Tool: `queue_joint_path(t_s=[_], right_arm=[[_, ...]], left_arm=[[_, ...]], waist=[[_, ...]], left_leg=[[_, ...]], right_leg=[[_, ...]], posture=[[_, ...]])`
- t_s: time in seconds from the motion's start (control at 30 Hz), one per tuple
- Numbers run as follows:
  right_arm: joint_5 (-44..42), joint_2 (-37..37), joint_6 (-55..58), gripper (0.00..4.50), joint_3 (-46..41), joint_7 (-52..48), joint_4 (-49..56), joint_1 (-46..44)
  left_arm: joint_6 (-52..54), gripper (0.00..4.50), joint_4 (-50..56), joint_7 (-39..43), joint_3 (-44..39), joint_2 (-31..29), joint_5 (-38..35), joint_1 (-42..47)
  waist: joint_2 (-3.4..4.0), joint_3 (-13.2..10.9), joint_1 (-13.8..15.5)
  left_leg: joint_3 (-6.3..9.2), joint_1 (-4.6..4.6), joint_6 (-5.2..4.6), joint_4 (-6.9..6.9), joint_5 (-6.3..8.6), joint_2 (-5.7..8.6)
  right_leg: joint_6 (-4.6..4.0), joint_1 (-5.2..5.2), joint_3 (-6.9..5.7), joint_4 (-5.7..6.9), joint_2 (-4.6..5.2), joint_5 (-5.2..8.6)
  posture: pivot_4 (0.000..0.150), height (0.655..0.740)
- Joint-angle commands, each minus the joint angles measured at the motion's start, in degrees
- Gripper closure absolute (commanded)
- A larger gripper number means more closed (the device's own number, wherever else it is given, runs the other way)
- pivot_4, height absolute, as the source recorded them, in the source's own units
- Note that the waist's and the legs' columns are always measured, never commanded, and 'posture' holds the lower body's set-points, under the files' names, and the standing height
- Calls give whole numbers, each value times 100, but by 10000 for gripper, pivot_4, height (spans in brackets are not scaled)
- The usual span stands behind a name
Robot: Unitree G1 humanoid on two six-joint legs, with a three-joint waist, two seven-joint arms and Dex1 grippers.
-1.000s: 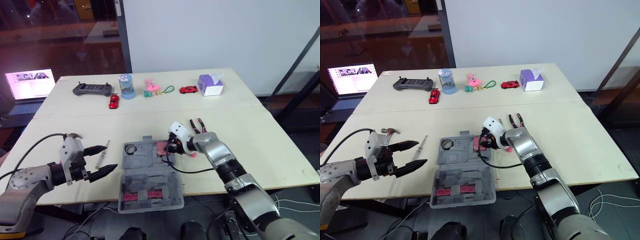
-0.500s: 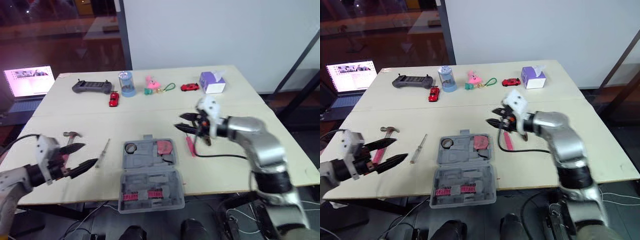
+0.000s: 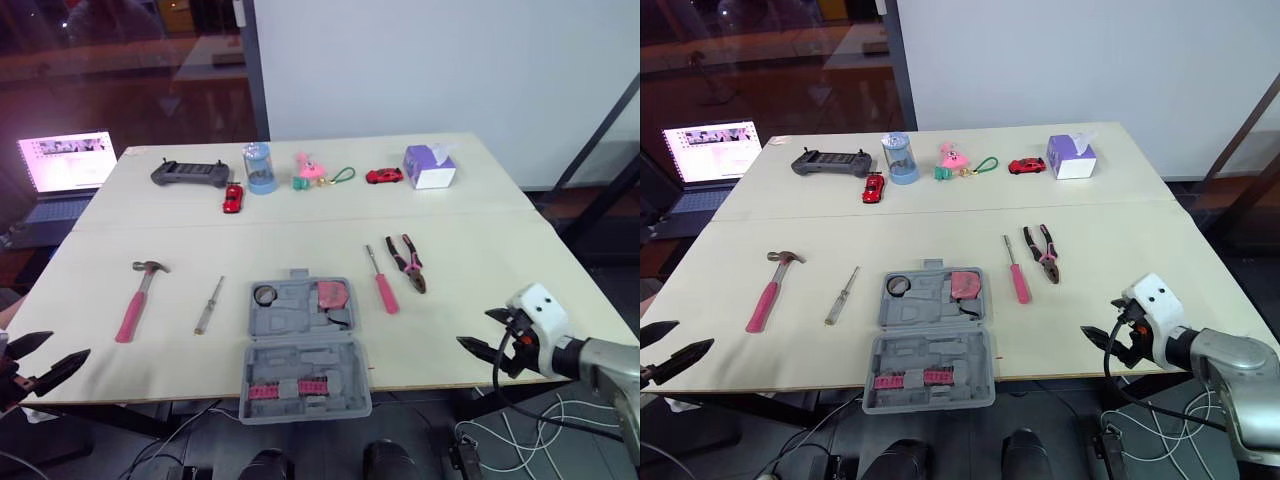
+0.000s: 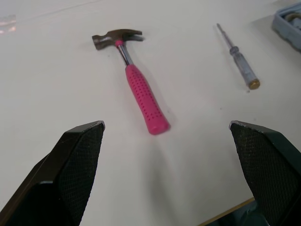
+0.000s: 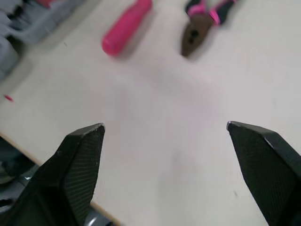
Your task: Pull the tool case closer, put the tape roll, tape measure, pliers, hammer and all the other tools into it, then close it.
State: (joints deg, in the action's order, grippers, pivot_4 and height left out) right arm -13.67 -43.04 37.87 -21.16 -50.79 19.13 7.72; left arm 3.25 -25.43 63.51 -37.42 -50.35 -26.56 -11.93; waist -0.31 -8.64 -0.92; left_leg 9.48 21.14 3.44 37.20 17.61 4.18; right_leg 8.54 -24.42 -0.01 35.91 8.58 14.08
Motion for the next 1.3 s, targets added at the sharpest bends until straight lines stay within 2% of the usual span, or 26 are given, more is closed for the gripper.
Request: queue_joint_path(t_s=[0.03, 0.4, 0.83, 1.03, 1.2, 1.3], right_arm=[[-105, -44, -264, 182, -146, 96, 250, 86], [-394, -132, -333, 182, -173, 210, 248, 18], [-743, 110, 521, 182, 597, 1039, 1030, -817], [-486, 725, 1267, 182, 1025, 2249, 1227, -1365], [12, 1713, 1965, 182, 1472, 3644, 867, -1961], [375, 2316, 1959, 182, 1631, 4344, 365, -2369]], left_arm=[[-186, 0, -171, 53, -40, -94, 55, 62], [-74, 0, 54, 112, 166, -94, 34, 332], [947, 0, 1922, -30, 879, 238, -287, 682], [1433, 0, 2875, -131, 1295, 433, -472, 743], [1587, 0, 3646, -59, 1757, 565, -613, 734], [1728, 0, 4144, -101, 1960, 641, -736, 689]], waist=[[0, 0, 2], [-1, 1, 25], [-1, 0, 17], [-2, 0, 15], [-1, 1, 13], [0, 0, -3]], left_leg=[[0, 0, 0, 0, 0, 1], [4, -1, 1, 2, 0, 1], [5, -2, 3, 4, -2, 1], [8, -2, 8, 3, -4, 2], [9, -2, 23, 2, -13, 2], [8, 0, 36, 2, -20, 3]], right_leg=[[0, 0, 0, 1, 1, 0], [0, 6, -1, 1, 1, 0], [0, 7, 0, 2, 2, 0], [0, 6, 0, 3, 1, 0], [-1, 4, 1, 3, 1, 0], [-1, -2, 6, 7, 1, 0]], posture=[[1500, 7400], [1500, 7400], [1500, 7400], [1500, 7400], [1500, 7400], [1500, 7400]])
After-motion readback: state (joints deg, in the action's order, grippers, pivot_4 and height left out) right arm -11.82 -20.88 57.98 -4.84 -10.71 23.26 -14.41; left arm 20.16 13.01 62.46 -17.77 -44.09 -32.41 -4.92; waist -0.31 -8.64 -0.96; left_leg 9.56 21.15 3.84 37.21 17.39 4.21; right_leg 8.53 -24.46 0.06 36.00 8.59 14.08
